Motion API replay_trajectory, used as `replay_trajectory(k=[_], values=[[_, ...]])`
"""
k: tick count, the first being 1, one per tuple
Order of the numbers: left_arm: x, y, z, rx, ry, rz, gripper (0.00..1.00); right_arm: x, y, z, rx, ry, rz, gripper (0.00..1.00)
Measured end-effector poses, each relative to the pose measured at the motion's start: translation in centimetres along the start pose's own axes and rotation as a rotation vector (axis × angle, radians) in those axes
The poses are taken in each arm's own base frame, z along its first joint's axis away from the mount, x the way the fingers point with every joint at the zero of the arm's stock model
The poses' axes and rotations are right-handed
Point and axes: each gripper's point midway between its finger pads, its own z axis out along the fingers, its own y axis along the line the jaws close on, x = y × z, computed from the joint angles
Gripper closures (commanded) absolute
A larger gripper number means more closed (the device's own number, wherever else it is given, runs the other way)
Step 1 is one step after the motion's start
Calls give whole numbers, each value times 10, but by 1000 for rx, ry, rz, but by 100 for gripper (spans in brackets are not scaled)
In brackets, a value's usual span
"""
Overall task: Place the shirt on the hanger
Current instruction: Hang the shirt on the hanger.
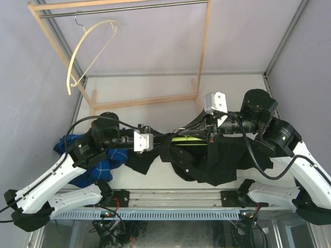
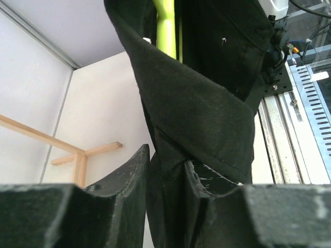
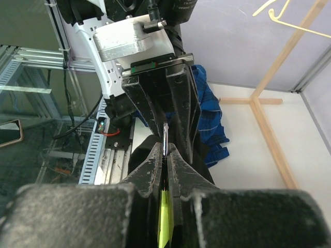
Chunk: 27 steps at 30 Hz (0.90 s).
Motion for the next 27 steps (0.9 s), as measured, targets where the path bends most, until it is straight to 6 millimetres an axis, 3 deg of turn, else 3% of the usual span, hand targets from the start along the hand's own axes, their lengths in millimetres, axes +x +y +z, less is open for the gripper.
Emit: replay_trajectory(k=[3,4,6,8,12,17,22,27], values=[[-1,-1,0,8,-5,1,98,1,-3,1,12,5,2,100],[-1,-1,0,5,-5,5,99,1,-2,0,13,4,1,100],[-2,0,-1,1,-8,8,99,1,-2,0,17,4,0,93],[-3,1,-3,-9,-9,13,100,1,-3,-2,29,5,0,73],[-2,1,-13,-41,12,14,100,-2,-2,-13,80,-8,-12,51],[-1,-1,-33,-106,19,31,100,-3,6,-42,173,-29,-28,45],[3,-8,-53,-154,24,41,100,17,17,-68,249,14,6,41],[4,-18,-66,-158,24,45,100,48,25,-75,259,81,57,38]])
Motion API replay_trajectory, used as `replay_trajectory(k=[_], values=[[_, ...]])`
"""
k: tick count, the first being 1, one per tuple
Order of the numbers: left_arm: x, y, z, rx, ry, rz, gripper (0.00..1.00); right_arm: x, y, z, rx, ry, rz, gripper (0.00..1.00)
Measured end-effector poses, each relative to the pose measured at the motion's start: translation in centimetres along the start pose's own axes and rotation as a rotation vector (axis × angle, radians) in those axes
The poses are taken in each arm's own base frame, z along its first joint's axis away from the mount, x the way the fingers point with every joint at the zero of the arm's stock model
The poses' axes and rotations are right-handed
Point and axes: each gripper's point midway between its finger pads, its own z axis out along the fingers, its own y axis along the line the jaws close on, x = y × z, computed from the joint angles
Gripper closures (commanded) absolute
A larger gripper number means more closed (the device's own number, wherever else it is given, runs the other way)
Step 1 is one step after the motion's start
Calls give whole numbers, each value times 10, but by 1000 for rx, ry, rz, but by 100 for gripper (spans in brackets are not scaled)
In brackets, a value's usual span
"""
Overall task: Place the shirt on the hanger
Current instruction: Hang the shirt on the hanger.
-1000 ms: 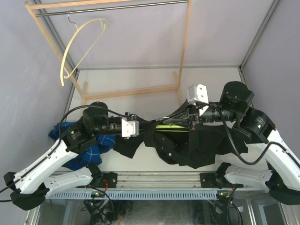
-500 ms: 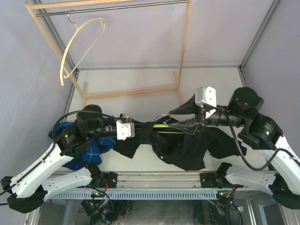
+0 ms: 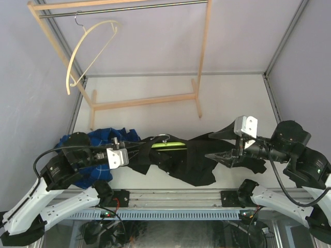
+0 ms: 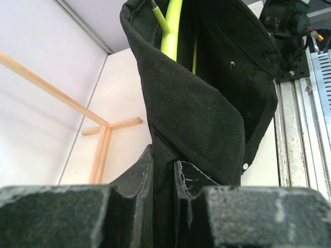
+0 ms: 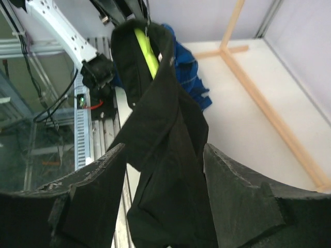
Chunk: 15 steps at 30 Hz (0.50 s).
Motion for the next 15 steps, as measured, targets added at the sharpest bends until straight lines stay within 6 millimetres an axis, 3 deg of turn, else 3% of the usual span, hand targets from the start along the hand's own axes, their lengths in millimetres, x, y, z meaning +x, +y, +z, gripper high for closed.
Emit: replay_trajectory(k=[15], values=[[-4,-22,-9,91,-30,5,100,48,-1,37,-102,190,57,41]])
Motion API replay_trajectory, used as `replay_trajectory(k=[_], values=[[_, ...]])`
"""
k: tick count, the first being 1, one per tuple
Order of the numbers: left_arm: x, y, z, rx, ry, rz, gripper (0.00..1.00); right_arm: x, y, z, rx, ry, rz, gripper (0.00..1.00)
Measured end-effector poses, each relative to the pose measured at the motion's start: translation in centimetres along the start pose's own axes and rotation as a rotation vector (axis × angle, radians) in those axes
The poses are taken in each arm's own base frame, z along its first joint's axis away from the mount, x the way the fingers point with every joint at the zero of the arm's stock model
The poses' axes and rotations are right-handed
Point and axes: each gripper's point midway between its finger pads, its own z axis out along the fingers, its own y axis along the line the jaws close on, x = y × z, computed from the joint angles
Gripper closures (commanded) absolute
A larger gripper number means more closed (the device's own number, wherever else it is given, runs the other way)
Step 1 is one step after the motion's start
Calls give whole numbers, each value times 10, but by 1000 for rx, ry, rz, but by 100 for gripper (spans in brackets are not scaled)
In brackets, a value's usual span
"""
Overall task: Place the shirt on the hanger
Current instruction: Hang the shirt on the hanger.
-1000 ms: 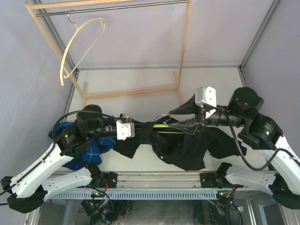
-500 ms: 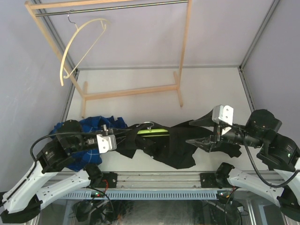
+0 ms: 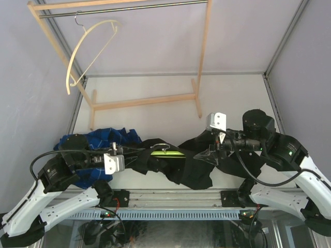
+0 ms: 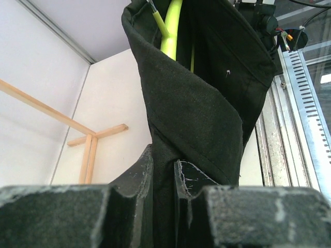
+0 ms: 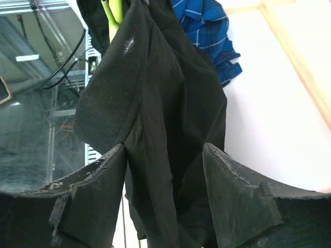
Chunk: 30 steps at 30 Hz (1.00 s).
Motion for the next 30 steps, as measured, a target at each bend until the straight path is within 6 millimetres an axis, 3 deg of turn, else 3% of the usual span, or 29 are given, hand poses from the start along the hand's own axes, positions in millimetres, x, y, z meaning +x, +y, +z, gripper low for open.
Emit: replay_trajectory(k=[8,17,20,24,26,30], values=[[-1,-2,0,12,-5,-1,100,6,14,15,-101,34,-3,44],[-1,-1,0,3,-3,0,100,39,21,27,-128,113,26,56],[-1,0,-1,-2,-5,3,100,44,21,25,-116,116,29,68],[-2,1,-1,-6,-5,4,100,38,23,20,-115,88,19,100],[-1,5,0,-23,-2,0,89,35,28,19,-134,71,11,100],[-8,8,1,-32,-25,-7,51,29,26,14,-106,41,6,100]])
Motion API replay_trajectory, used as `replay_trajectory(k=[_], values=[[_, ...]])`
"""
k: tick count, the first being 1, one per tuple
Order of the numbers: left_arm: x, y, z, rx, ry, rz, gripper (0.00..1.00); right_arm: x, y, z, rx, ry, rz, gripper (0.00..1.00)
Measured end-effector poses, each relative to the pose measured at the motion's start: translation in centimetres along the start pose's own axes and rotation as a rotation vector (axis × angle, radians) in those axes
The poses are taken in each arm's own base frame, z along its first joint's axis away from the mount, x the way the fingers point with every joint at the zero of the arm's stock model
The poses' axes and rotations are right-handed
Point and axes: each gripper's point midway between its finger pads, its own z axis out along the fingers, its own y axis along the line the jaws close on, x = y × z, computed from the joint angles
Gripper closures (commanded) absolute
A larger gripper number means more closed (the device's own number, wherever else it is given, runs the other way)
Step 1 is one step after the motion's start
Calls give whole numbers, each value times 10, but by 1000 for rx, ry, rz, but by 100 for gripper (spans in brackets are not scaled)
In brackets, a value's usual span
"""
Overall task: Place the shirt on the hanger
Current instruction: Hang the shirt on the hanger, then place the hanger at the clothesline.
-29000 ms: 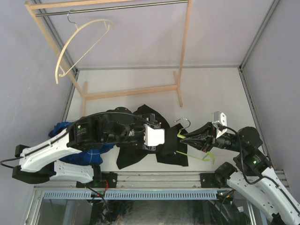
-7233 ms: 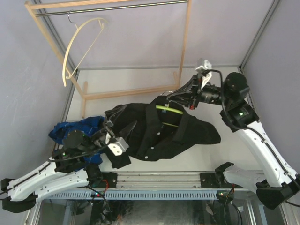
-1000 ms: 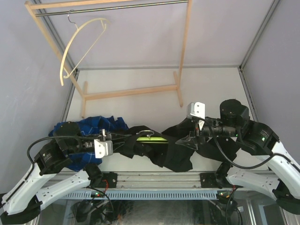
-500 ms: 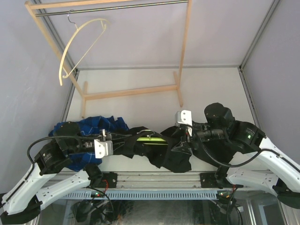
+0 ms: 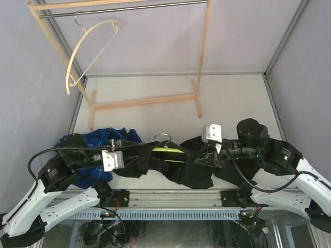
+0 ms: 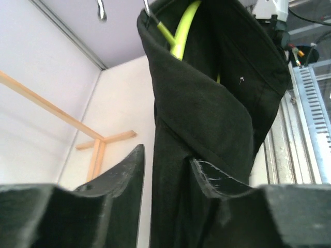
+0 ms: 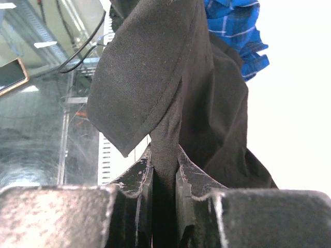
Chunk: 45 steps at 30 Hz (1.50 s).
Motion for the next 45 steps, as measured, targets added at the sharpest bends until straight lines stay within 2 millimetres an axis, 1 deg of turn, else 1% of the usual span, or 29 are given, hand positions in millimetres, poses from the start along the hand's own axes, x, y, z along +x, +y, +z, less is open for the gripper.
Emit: replay_trajectory(k=[3,5,7,9,12,15,16,18,19,21,23,25,26,29,31,35,39,41,43,44,45], values=[[-9,10,1,-44,-30,-5,34,-2,-5,-8,56,-17,5,100],[-15,19,0,-92,-51,-8,26,-4,-12,-16,122,-31,7,100],[-22,31,-3,-157,-71,-20,21,-10,-20,-25,185,-36,9,100],[-29,43,-7,-230,-95,-33,17,-23,-29,-37,251,-48,8,100],[-38,59,-17,-335,-134,-58,15,-54,-47,-58,360,-73,4,100],[-43,72,-27,-428,-161,-93,10,-84,-62,-76,439,-93,-12,100],[-43,84,-38,-530,-180,-151,8,-128,-75,-99,510,-138,-55,100],[-43,88,-41,-558,-186,-170,7,-133,-79,-101,523,-124,-59,100],[-42,93,-45,-595,-190,-197,7,-144,-82,-109,538,-117,-62,100],[-40,96,-48,-627,-190,-214,7,-176,-89,-124,574,-153,-99,100],[-38,102,-53,-669,-189,-238,6,-202,-98,-135,611,-195,-138,100],[-36,105,-56,-701,-187,-255,6,-215,-105,-143,645,-222,-163,100],[-35,107,-57,-714,-184,-263,6,-219,-108,-148,660,-232,-168,100],[-30,111,-59,-748,-168,-278,6,-215,-113,-152,667,-228,-157,100],[-25,114,-57,-759,-149,-288,6,-206,-114,-148,651,-209,-137,100],[-13,116,-51,-770,-99,-302,5,-179,-120,-128,593,-138,-66,100],[1,117,-46,-784,-41,-330,3,-139,-132,-99,539,-45,52,100],[12,118,-42,-794,6,-356,2,-118,-137,-85,512,0,126,100],[24,120,-37,-808,53,-385,2,-103,-143,-72,495,31,192,100],[32,120,-34,-817,82,-409,2,-93,-149,-64,493,47,242,100],[39,121,-32,-825,105,-431,2,-92,-150,-63,493,49,249,100]])
